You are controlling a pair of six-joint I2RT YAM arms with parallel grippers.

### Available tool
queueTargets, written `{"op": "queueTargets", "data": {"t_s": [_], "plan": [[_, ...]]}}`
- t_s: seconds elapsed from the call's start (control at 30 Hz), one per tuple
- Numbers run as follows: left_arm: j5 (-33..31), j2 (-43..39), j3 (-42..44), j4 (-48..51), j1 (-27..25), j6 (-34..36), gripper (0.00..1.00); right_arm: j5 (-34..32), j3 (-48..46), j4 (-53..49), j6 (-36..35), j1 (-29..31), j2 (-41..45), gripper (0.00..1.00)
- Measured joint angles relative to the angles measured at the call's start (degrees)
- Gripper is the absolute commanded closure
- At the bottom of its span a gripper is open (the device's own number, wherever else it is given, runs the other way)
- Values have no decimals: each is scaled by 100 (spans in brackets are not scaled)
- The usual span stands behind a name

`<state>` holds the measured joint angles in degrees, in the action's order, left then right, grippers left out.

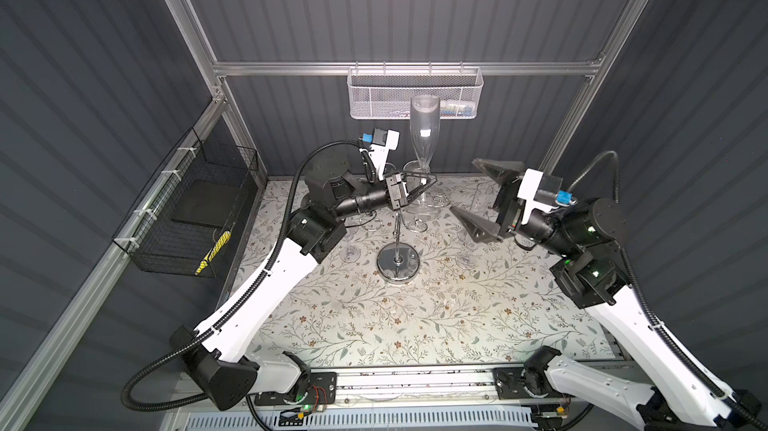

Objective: Take the wine glass off the wine glass rack

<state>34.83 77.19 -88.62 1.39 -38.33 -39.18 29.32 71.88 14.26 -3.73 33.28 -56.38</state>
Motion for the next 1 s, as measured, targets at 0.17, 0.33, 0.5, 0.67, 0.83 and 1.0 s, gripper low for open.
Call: {"op": "queueTargets", "data": {"t_s": [0.17, 0.33, 0.5, 0.67, 0.83, 1.0], "plan": [[-387, -140, -269, 752, -26, 1659, 100, -577, 1204, -549, 1187, 0, -503, 1], [-748, -155, -293, 1255, -146, 3027, 100, -691, 1917, -896, 2090, 0, -1051, 1], [-966, -155, -293, 1456, -214, 3825, 100, -638, 2302, -1266, 2597, 0, -1609, 2], [-1117, -155, -293, 1486, -238, 4256, 100, -509, 2411, -1534, 2850, 0, -1912, 7], [-1257, -155, -293, 1659, -302, 4540, 100, -310, 2514, -1569, 2999, 2, -2037, 19], [-1373, -153, -293, 1810, -339, 4765, 100, -181, 2564, -1552, 3091, 4, -2100, 41]]}}
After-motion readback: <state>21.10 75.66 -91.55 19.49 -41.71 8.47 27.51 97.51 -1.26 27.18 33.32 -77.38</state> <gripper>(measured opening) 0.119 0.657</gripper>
